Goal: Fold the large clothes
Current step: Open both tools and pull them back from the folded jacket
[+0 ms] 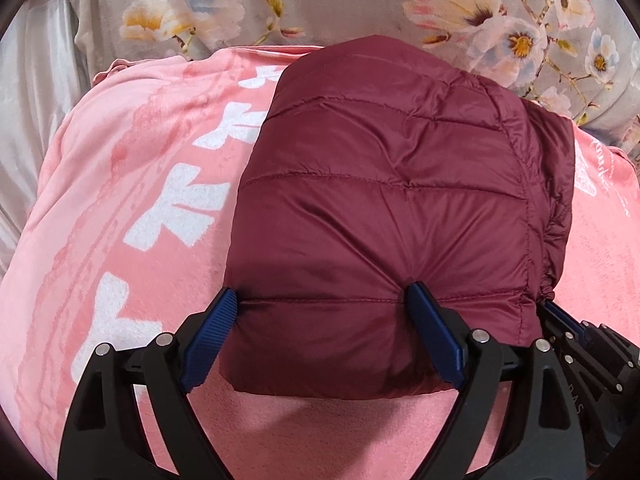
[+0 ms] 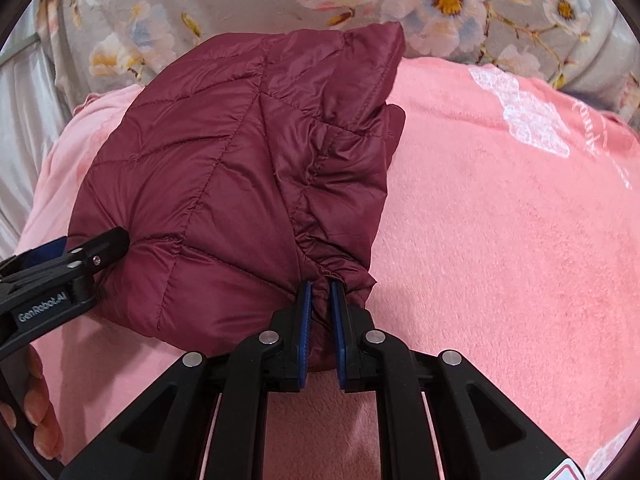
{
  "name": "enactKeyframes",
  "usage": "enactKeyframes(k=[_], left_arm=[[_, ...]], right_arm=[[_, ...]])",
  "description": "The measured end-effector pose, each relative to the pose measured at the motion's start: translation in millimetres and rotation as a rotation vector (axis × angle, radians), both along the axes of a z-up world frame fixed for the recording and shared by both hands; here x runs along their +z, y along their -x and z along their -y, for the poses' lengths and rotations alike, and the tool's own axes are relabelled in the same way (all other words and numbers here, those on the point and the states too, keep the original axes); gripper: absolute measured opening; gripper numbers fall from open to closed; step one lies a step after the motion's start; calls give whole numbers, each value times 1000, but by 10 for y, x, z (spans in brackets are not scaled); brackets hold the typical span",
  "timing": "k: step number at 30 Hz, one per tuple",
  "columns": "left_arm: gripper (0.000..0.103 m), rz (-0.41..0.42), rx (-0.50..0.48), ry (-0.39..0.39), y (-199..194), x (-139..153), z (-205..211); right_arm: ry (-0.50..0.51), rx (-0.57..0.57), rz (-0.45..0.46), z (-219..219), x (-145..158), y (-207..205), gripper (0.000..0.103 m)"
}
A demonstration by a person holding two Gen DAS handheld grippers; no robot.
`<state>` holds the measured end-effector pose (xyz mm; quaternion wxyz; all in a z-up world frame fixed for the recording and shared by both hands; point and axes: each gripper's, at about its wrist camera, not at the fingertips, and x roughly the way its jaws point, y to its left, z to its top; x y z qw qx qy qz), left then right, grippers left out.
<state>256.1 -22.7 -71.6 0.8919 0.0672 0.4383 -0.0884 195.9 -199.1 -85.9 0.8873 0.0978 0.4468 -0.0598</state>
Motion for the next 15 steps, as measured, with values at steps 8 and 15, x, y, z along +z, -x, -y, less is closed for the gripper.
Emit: enactKeyframes(k=[8, 15], left_arm=[[90, 81, 42, 65, 275, 90, -157], [94, 137, 49, 14, 875, 2, -132]], right_arm=[[42, -50, 138, -10, 338, 573, 55], [48, -62, 111, -45, 208, 1045, 56]])
